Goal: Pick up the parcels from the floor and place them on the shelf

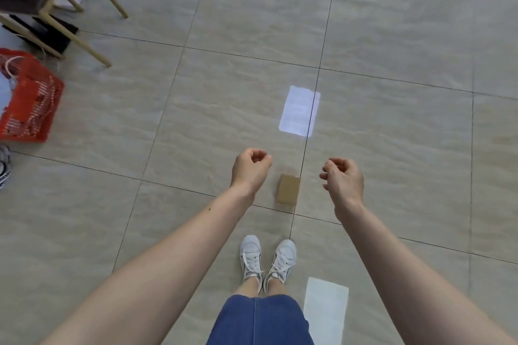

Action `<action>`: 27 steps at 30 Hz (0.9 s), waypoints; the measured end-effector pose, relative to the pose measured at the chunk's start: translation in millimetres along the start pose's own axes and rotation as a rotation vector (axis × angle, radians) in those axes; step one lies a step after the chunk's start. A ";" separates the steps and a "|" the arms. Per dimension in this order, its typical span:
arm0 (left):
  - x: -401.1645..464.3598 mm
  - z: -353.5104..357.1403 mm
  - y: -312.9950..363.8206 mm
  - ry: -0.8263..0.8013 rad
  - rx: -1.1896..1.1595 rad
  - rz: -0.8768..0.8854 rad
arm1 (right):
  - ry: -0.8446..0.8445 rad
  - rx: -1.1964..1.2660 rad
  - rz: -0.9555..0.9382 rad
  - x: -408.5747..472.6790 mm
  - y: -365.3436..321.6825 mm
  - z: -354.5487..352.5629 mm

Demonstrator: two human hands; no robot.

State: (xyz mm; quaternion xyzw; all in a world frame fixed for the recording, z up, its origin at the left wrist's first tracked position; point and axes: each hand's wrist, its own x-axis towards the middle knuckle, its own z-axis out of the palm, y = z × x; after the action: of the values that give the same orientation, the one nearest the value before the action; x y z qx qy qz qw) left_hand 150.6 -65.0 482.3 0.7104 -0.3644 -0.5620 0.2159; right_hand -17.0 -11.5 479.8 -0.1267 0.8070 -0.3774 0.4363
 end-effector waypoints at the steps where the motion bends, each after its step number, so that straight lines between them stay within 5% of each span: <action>1: 9.2 6.8 -10.0 -0.002 -0.002 -0.013 | 0.003 -0.004 0.007 11.1 12.1 2.7; 27: 314.7 166.5 -349.0 -0.246 0.269 -0.175 | -0.294 -0.252 0.303 301.6 347.2 135.1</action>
State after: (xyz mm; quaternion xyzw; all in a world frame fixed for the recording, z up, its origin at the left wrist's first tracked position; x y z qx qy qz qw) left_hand 119.7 -63.5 -15.3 0.6880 -0.3964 -0.6074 0.0233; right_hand -42.7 -2.6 1.3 -0.1112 0.7853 -0.1817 0.5813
